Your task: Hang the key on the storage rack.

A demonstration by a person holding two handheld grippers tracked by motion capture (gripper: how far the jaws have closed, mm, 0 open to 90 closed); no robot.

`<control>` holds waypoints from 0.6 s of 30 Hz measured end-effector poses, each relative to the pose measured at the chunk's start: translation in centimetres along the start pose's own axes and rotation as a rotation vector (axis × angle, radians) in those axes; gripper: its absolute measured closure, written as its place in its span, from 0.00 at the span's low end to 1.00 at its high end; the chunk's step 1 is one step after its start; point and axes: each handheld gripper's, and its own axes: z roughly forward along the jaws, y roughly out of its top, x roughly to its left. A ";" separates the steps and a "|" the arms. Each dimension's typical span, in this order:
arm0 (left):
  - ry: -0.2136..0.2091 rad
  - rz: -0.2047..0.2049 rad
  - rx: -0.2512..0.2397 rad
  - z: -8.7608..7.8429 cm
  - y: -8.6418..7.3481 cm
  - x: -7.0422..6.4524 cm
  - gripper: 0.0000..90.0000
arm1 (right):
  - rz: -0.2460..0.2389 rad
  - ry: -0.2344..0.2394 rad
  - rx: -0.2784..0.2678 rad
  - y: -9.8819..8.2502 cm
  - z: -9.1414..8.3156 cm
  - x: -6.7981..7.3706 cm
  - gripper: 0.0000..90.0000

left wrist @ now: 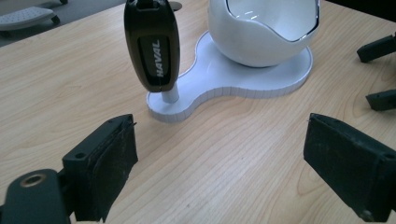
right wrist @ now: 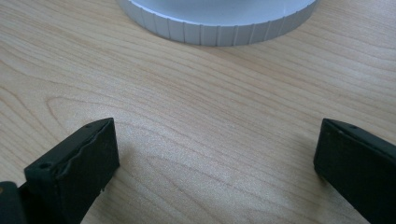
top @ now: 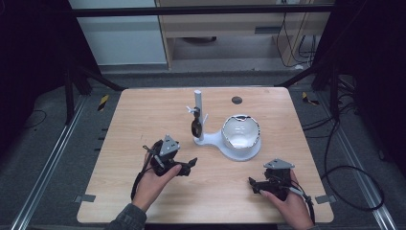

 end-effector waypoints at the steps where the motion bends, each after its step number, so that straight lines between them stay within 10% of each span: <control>1: 0.000 0.000 0.000 0.0 0.0 0.0 0.10 | 0.000 0.000 0.000 0.0 0.0 0.0 0.00; 18: 0.042 -0.050 0.055 -1.3 -3.6 2.5 0.10 | 0.002 -0.002 -0.001 0.0 0.0 0.0 0.00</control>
